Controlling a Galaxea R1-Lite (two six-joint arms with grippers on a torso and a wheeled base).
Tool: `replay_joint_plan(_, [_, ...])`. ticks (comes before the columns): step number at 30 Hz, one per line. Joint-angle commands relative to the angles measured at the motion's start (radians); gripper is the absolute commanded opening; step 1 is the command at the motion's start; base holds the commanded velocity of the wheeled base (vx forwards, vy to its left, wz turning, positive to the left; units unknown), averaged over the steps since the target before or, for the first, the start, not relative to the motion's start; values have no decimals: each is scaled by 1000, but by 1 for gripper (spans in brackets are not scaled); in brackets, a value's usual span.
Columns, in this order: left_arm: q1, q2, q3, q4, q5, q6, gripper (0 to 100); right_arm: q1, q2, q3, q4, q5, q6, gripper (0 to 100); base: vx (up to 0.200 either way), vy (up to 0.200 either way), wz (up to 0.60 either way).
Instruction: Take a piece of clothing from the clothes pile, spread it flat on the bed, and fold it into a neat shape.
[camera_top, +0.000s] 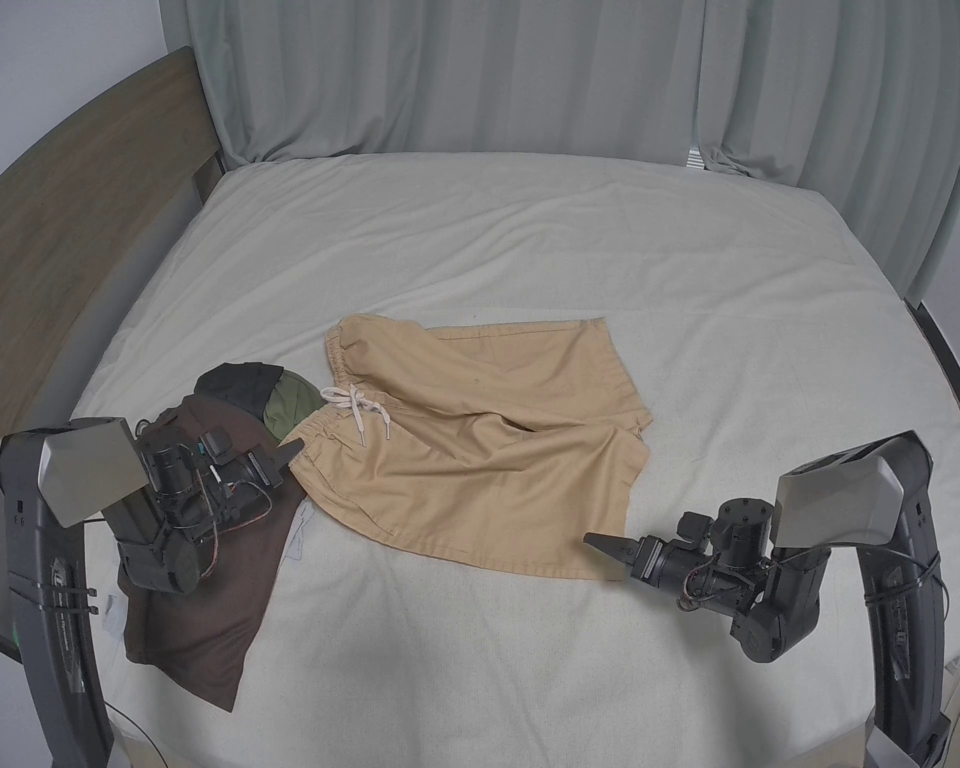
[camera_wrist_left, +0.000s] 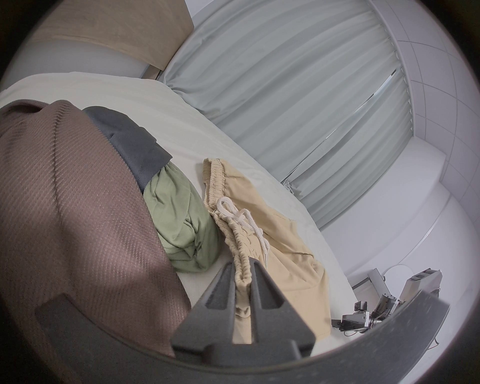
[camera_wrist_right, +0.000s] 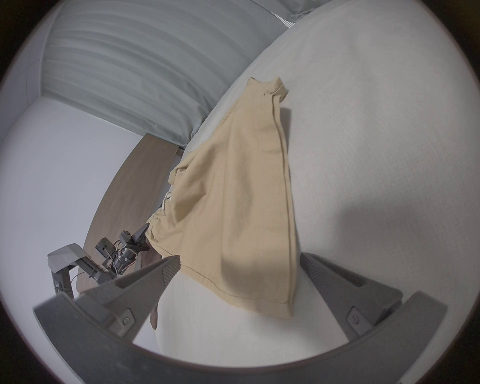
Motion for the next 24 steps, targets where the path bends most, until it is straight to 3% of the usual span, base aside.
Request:
replay_joint_plan(1, [3, -5, 0, -1, 0, 0, 0, 17, 20, 3, 7, 1, 3, 100, 0, 0, 0])
replay_joint_plan(3, [3, -3, -1, -1, 0, 0, 0, 17, 20, 4, 7, 3, 3, 100, 0, 0, 0])
replay_joint_plan(4, [2, -1, -1, -1, 0, 0, 0, 16, 20, 4, 7, 1, 5, 0, 0, 0, 0])
replay_joint_plan(17, [-5, 11, 23, -32, -6, -29, 0, 1, 0, 49, 5, -3, 7, 0, 0, 0, 0])
replay_joint_plan(24, [-37, -75, 186, -85, -14, -72, 0, -33, -165, 184, 14, -2, -4, 0, 0, 0, 0])
